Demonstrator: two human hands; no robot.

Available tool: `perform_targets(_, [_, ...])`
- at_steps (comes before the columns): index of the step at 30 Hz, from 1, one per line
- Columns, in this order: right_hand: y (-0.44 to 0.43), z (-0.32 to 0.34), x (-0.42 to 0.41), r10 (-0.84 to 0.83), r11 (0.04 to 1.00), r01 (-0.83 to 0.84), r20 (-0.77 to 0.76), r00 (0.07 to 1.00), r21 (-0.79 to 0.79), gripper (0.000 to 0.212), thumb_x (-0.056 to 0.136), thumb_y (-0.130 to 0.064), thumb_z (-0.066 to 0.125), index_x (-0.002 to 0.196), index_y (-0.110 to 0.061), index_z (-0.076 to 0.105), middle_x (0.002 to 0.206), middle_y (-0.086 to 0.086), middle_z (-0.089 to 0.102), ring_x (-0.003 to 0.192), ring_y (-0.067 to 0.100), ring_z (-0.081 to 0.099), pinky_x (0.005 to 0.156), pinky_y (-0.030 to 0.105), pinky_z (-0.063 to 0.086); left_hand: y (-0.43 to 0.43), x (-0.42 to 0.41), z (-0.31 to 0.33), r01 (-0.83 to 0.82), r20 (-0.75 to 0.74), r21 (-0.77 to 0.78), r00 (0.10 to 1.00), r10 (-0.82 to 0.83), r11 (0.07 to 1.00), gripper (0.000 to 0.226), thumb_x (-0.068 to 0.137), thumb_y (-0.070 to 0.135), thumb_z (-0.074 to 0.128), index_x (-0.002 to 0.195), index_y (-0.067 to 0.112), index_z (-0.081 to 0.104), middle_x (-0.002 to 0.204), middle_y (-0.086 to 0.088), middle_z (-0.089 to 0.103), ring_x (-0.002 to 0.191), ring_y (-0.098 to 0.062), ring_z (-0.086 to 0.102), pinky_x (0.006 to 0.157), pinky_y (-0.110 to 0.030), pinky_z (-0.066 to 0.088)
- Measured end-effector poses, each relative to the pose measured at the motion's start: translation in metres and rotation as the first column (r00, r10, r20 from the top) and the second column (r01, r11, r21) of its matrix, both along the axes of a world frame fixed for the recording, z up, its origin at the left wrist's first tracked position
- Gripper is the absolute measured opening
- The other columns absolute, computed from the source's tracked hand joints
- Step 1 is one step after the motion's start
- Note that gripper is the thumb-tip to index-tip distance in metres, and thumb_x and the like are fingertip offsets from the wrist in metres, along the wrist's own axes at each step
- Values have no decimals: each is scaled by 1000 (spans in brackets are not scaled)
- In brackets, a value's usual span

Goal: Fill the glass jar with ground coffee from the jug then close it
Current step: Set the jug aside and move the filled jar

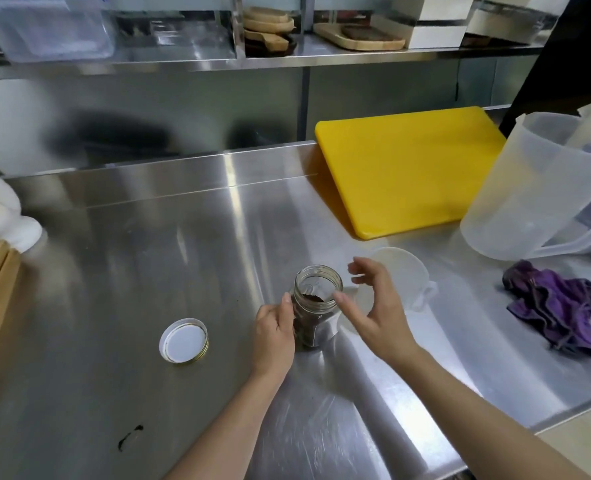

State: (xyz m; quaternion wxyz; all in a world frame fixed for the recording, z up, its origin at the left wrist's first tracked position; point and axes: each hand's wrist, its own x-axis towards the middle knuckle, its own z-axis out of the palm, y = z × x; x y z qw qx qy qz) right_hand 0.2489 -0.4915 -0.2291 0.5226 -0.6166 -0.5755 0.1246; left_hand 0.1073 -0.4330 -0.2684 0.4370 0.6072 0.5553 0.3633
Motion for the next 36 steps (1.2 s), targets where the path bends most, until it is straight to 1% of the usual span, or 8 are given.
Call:
perform_targets(7, [-8,-22,-17,88,970,-116,-136,987,-215,72,68,-52,68,125,-44,25,127,-21,38,120,-13,36,98,4,26,1,1,-3,-7,-18,27,1000,7,1000,42,94,36,35,55,23,42,80,-9,54,73,-23,52,69,-28,33])
perform_targets(10, [-5,-30,-18,88,957,-135,-188,978,-258,87,64,-49,74,135,-26,30,132,-7,43,125,0,39,104,14,30,2,1,-5,-16,-7,36,1000,16,999,39,94,36,35,60,20,44,79,-8,55,73,-23,52,68,-28,32])
perform_targets(12, [-3,-34,-18,88,953,-143,-205,975,-268,93,63,-46,77,137,-18,29,133,-3,44,125,1,40,103,13,30,2,0,-5,8,-20,51,1000,-7,999,39,94,36,35,58,22,42,72,-4,53,70,-22,51,64,-27,30])
perform_targets(20, [4,-33,-4,183,914,-285,-334,925,-290,90,57,-3,85,124,-30,33,122,-15,48,110,-13,48,90,3,34,12,-7,5,158,-48,-33,986,-160,987,44,92,44,36,56,19,39,56,4,43,58,-14,43,62,-33,34])
perform_targets(25, [9,-34,16,205,830,-387,-428,881,-400,94,44,-13,88,124,-29,40,123,-5,54,108,0,57,93,22,46,15,-6,5,169,40,-100,985,-166,980,42,93,40,39,56,20,39,53,7,37,51,-9,37,49,-17,30])
perform_targets(29, [13,-36,20,257,776,-460,-451,855,-431,97,47,-7,85,129,-16,34,123,-3,53,110,-1,55,93,15,42,14,0,0,111,152,-218,985,-79,970,38,90,37,44,61,15,51,47,8,41,48,-8,37,52,-20,33])
perform_targets(32, [15,-37,18,294,766,-492,-454,841,-415,98,48,-6,84,129,-14,31,124,3,53,111,0,54,91,11,40,14,6,1,101,185,-298,982,-46,949,49,79,51,45,73,5,60,65,-7,58,62,-17,52,66,-31,41])
perform_targets(36, [16,-39,12,264,828,-431,-430,863,-358,91,43,-8,84,120,-19,37,118,0,55,105,-2,56,87,11,42,13,16,11,43,283,-353,957,63,935,23,90,32,46,78,17,59,69,3,60,61,-5,55,53,-16,42])
